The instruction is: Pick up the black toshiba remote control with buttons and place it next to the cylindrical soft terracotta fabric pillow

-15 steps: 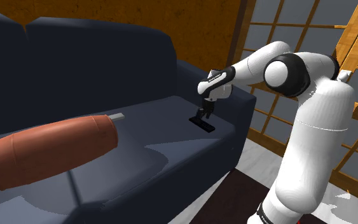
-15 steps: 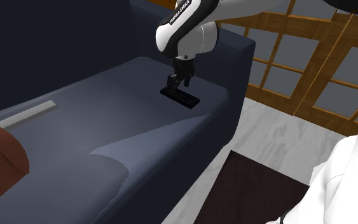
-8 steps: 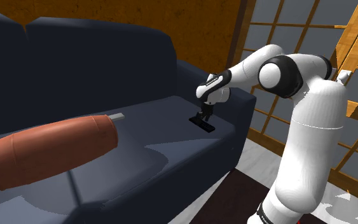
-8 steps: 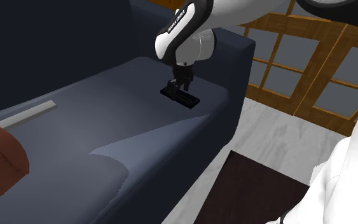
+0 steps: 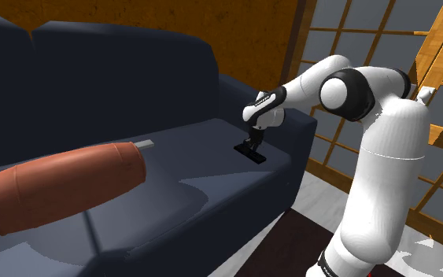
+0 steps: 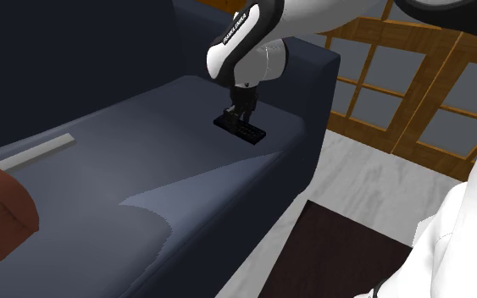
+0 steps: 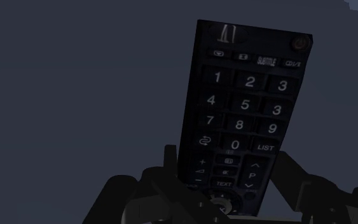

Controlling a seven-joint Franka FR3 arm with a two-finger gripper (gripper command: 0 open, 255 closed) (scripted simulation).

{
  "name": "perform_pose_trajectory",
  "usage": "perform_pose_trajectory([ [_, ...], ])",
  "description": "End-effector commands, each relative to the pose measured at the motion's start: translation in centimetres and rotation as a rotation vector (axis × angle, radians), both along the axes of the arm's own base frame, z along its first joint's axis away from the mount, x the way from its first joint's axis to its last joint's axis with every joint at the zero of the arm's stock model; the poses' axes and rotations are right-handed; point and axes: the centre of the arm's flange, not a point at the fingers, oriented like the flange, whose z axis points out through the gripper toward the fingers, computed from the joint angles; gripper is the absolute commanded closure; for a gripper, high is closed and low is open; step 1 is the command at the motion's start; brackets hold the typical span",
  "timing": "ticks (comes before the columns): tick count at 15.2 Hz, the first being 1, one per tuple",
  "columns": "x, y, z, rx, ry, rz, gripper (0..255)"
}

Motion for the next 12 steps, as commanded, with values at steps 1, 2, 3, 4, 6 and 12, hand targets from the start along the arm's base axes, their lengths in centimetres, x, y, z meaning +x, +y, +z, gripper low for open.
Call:
perform_pose_trajectory([
  [1,0.0,0.0,0.0,0.000,0.000,0.000,255],
  [2,0.0,0.0,0.0,0.000,0.000,0.000,255],
  [3,0.0,0.0,0.0,0.000,0.000,0.000,255],
  [4,0.0,0.0,0.0,0.000,0.000,0.000,255],
  [6,0.0,0.0,0.0,0.000,0.000,0.000,255],
  [12,0.0,0.0,3.1,0.000,0.000,0.000,255],
])
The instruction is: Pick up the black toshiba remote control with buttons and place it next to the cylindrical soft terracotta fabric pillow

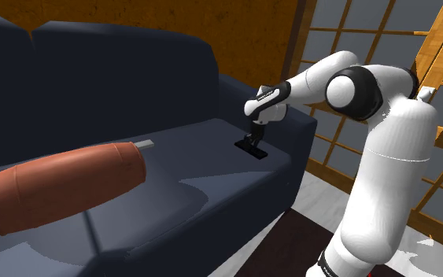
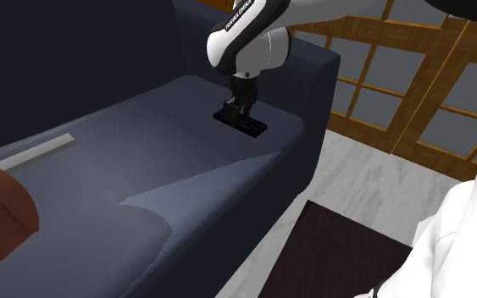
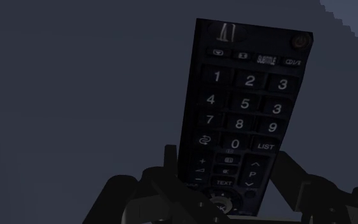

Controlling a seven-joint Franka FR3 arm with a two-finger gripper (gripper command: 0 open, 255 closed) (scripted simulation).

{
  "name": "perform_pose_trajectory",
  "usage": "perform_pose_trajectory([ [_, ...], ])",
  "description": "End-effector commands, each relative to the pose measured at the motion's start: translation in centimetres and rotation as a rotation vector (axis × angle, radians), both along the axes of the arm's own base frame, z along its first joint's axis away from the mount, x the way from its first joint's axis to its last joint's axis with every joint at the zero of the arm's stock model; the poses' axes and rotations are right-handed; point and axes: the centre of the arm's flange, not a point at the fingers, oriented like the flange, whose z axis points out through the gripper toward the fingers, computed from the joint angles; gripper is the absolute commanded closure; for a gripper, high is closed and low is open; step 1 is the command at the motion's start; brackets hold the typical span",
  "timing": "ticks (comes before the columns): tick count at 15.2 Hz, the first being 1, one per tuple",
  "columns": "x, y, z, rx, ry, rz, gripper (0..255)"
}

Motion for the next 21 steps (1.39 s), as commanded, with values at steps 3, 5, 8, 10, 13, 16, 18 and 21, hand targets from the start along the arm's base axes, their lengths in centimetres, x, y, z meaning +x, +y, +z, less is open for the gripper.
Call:
perform_pose_trajectory([
  [3,0.0,0.1,2.1,0.000,0.000,0.000,255],
  [5,0.0,0.1,3.1,0.000,0.000,0.000,255],
  [8,0.0,0.1,4.7,0.000,0.000,0.000,255],
  [10,0.0,0.1,5.8,0.000,0.000,0.000,255],
  [13,0.0,0.1,7.3,0.000,0.000,0.000,255],
  [16,0.0,0.1,8.9,0.000,0.000,0.000,255],
  [18,0.0,0.1,10.0,0.000,0.000,0.000,255],
  [21,0.0,0.1,11.6,0.000,0.000,0.000,255],
])
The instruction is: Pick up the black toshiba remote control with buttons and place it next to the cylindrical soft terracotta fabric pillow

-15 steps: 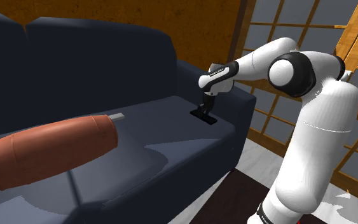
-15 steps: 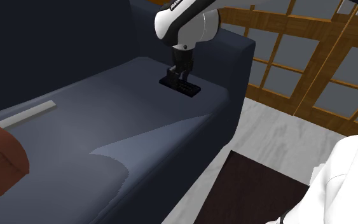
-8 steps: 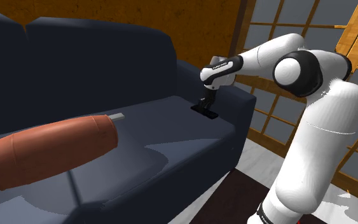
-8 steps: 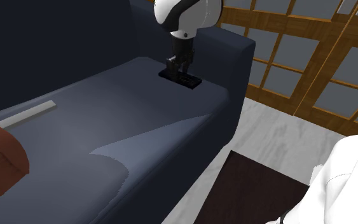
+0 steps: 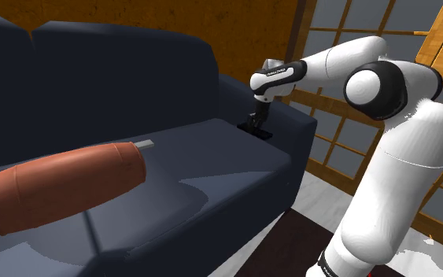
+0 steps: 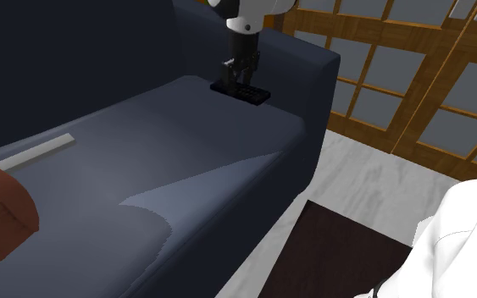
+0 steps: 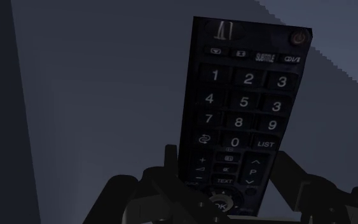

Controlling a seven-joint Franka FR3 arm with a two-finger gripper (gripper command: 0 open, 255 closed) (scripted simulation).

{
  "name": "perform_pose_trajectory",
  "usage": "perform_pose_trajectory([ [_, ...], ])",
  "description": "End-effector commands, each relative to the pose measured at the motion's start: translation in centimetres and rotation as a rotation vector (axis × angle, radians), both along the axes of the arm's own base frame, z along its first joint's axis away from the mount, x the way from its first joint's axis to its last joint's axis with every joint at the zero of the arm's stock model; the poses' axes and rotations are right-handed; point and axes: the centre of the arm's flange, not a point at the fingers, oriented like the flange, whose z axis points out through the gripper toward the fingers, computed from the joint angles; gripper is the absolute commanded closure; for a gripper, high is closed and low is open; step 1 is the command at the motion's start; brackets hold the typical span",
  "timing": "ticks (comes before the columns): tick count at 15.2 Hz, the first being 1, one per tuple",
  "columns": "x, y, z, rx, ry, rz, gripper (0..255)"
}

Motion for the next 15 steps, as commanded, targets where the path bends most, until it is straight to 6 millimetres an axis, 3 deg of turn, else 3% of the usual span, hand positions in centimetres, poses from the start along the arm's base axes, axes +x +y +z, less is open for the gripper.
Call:
perform_pose_trajectory([
  [1,-0.1,0.0,1.1,0.000,0.000,0.000,255],
  [15,-0.1,0.0,8.5,0.000,0.000,0.000,255],
])
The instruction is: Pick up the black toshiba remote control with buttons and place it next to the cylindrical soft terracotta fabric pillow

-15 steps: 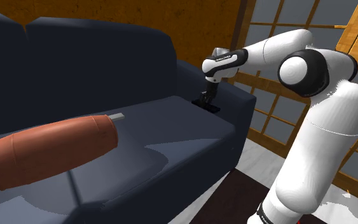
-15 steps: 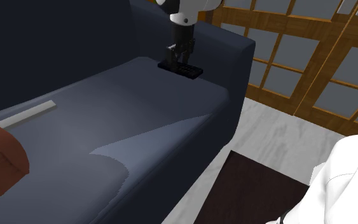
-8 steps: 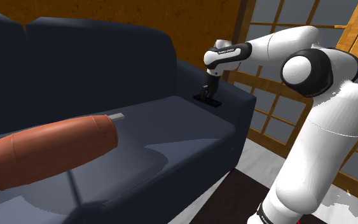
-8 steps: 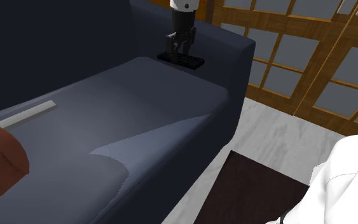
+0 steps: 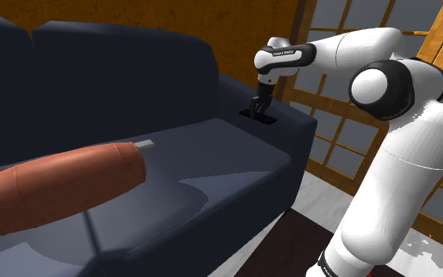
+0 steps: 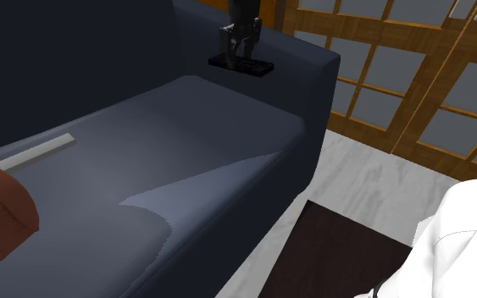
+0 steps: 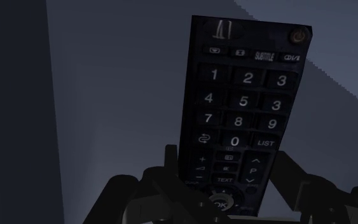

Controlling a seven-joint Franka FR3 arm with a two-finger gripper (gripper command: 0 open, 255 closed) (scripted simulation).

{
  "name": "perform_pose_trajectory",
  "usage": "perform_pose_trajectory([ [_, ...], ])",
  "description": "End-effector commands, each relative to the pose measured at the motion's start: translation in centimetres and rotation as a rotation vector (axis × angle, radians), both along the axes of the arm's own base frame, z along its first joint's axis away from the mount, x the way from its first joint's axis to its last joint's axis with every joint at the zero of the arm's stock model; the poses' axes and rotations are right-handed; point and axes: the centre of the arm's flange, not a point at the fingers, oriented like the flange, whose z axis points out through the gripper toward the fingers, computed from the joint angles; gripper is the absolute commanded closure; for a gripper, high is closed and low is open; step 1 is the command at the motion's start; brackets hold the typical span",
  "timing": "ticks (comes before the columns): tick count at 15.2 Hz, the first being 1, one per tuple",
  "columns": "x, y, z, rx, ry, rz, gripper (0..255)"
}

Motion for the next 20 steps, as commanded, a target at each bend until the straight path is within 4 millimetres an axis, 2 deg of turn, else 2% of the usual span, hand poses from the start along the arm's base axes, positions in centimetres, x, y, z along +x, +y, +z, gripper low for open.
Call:
perform_pose_trajectory([
  [1,0.0,-0.1,1.0,0.000,0.000,0.000,255],
  [8,0.0,-0.1,4.5,0.000,0.000,0.000,255],
  [20,0.3,15.8,4.5,0.000,0.000,0.000,255],
])
